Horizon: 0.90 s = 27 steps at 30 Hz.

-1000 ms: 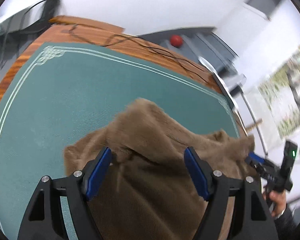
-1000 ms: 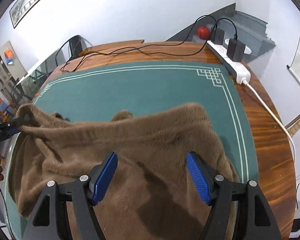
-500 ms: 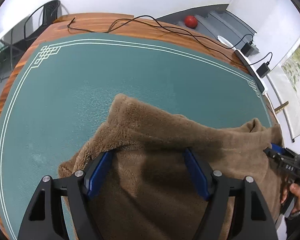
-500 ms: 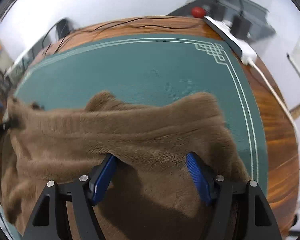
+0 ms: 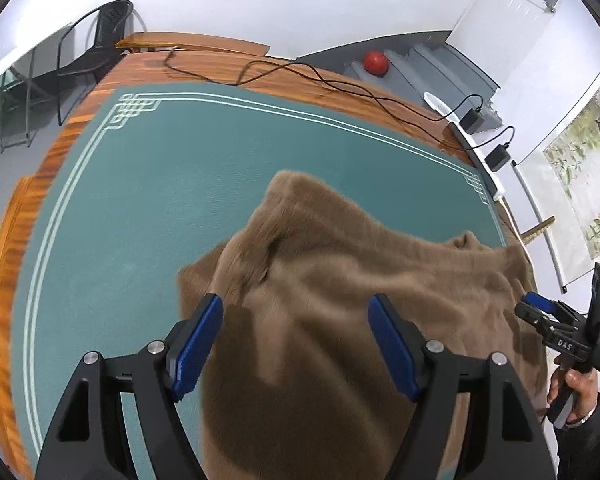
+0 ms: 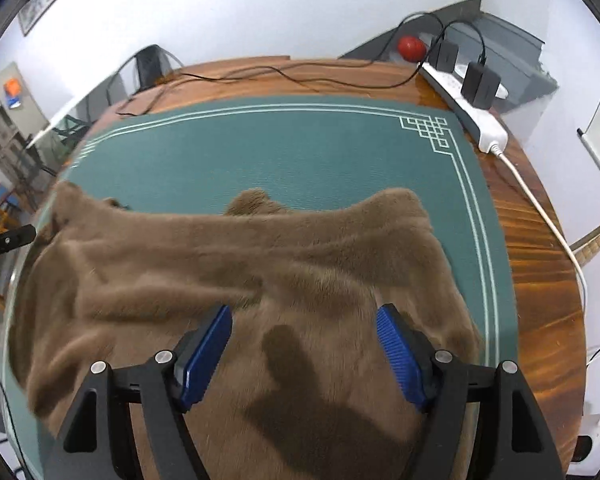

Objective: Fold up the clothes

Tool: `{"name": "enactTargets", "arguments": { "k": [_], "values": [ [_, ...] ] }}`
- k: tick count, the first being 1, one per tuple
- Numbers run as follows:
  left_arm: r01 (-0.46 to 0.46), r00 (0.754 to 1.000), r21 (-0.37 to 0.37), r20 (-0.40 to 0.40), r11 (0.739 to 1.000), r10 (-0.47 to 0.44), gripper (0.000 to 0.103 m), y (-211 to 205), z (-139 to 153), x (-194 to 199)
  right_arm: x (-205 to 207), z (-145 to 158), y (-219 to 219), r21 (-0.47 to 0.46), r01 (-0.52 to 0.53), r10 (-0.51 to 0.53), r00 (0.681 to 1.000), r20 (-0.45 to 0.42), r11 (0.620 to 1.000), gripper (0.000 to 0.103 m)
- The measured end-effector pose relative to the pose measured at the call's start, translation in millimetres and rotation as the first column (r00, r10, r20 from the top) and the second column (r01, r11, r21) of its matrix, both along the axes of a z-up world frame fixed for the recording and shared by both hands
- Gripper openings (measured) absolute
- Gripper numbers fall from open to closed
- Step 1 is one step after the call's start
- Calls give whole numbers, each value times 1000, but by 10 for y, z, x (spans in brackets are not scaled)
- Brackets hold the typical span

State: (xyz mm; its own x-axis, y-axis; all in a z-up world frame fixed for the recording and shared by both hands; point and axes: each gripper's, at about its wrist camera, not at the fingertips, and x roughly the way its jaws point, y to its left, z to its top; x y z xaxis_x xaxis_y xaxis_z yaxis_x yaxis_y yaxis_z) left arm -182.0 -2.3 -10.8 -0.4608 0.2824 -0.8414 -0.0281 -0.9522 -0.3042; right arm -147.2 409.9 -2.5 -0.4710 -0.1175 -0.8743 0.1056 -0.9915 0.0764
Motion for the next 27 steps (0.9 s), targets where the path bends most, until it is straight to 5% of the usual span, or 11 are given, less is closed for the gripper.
{"name": "enactTargets", "arguments": {
  "k": [10,16,21,27],
  "values": [
    [-62,996,-16,65,998,63,79,-253,-207,1188,975,-13,489,-125,93,-91,996,25,988,77],
    [-66,998,-61,-9,996,65,79,-85,-447,1617,1512,-80,786,-138,195,-194,981,18,971,77],
    [-9,998,-104,-68,995,2,79,30,-477,1632,1783,-192,913,-151,217,-212,976,52,964,77],
    [20,999,-32,-49,999,-22,79,-67,-589,1419,1873,-276,929,-203,213,-205,977,58,956,77]
  ]
}}
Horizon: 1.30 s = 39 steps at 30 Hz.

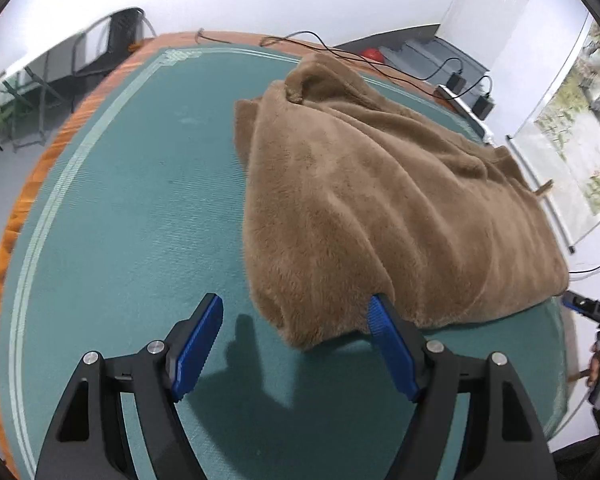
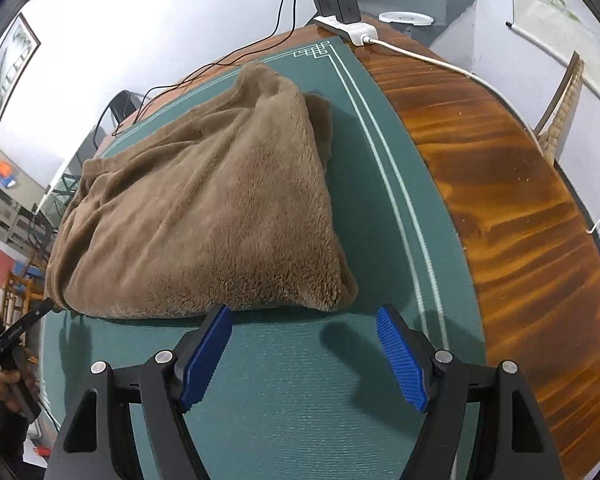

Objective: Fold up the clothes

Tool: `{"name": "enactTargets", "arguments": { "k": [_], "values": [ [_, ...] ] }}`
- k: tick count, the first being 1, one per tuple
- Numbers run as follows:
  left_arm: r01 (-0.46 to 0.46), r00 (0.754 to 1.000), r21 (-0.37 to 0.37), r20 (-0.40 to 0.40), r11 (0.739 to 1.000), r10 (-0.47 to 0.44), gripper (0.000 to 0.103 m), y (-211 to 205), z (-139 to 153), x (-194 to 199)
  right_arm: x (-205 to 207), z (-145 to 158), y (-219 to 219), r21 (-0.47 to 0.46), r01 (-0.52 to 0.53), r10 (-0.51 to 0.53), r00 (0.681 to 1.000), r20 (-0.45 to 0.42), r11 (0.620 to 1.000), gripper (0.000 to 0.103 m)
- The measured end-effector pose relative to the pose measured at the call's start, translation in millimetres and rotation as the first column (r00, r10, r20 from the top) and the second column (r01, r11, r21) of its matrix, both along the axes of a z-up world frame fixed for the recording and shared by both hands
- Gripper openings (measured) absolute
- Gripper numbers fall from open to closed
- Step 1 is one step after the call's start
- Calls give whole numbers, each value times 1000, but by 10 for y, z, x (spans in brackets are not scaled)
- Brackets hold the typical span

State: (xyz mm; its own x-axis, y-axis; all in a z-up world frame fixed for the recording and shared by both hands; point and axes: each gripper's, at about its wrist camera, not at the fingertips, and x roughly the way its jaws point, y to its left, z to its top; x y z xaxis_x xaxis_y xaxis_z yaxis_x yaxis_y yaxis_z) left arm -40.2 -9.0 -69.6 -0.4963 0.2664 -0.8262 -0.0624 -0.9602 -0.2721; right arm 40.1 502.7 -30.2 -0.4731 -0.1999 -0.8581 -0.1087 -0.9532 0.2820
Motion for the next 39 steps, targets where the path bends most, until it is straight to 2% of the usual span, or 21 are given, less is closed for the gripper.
{"name": "enactTargets", "arguments": {
  "k": [5,12,16,19,20,22,23,24,27,30,35,36,39],
  "values": [
    [4,999,-7,33,1000,-3,79,21,-76,-71,6,-66,-1,-29,-8,8,1000,-9,1000,77],
    [36,999,-33,13,999,-36,79,37,-90,-76,-57,-51,-24,10,-5,5,999,-42,1000,77],
    [56,998,-37,-2,998,-56,79,52,-118,-100,-173,-85,10,-12,0,-1,999,-42,1000,77],
    [89,996,-36,-1,995,-89,79,84,-114,-134,-253,-105,-44,-23,-33,32,999,-44,999,77],
    [105,994,-20,7,994,-105,76,95,-114,-145,-279,-108,-77,-24,-50,49,998,-46,998,77],
    [135,991,12,22,991,-136,45,116,-114,-168,-330,-113,-148,-25,-86,85,995,-51,996,75],
    [145,989,19,30,989,-145,44,131,-110,-176,-345,-112,-179,-21,-96,95,994,-52,995,63],
    [146,989,11,38,989,-146,38,151,-100,-178,-356,-110,-209,-15,-104,103,993,-52,994,47],
    [168,985,-26,53,985,-166,29,153,-18,-194,-366,-52,-249,16,-108,108,992,-62,994,31],
    [216,976,-67,43,974,-213,27,107,143,-195,-360,75,-216,68,-94,99,992,-80,993,24],
    [296,954,-141,-2,945,-299,26,82,448,-225,-385,292,-115,170,-70,87,992,-96,983,19],
    [307,950,-148,-9,940,-312,26,69,484,-218,-384,315,-88,180,-56,74,993,-97,982,15],
    [350,935,-163,7,922,-354,26,62,439,-238,-394,314,-90,237,-48,69,994,-81,970,15]
  ]
}}
